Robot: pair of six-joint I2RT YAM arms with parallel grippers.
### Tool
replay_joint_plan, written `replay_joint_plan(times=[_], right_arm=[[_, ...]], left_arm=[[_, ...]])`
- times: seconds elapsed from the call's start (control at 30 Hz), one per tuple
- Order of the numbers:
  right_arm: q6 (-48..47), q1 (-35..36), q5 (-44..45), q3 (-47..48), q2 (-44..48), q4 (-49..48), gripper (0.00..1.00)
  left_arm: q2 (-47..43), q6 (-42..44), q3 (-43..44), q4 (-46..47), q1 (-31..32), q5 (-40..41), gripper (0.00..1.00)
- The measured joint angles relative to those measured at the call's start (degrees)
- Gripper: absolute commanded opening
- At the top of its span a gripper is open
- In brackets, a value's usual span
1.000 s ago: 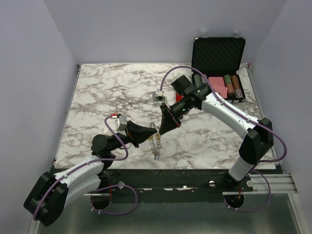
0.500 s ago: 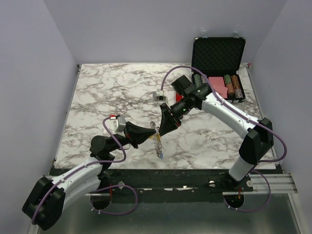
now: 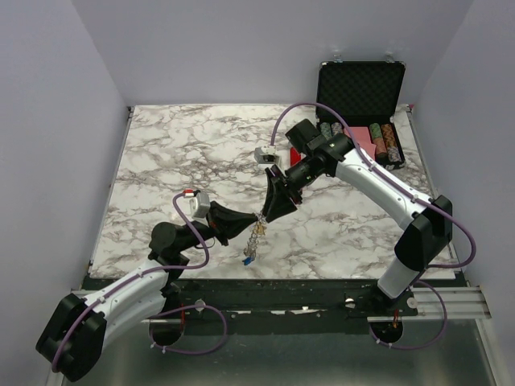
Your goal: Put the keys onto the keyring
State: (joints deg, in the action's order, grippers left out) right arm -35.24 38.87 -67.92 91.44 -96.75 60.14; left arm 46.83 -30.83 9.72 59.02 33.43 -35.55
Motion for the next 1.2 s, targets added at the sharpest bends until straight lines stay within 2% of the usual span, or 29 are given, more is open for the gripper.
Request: replay_joint_plan(times=[0.6, 1.03, 1.2], right_arm=[[5.22, 0.00, -0.55, -0.20, 0.00, -3.39, 0.38], [7.80, 0.31, 1.25, -1.44, -0.02, -5.77, 0.27], [8.39, 0.57, 2.64, -1.46, -0.11, -6.54, 0.27]], left_arm=[[0.72, -0.28, 0.00, 0.00, 0.00, 0.02, 0.00], [0.72, -0.50, 0.02, -0.46, 0.00, 0.70, 0.00], [0.61, -0.52, 0.02, -0.98, 0.00, 1.31, 0.00]])
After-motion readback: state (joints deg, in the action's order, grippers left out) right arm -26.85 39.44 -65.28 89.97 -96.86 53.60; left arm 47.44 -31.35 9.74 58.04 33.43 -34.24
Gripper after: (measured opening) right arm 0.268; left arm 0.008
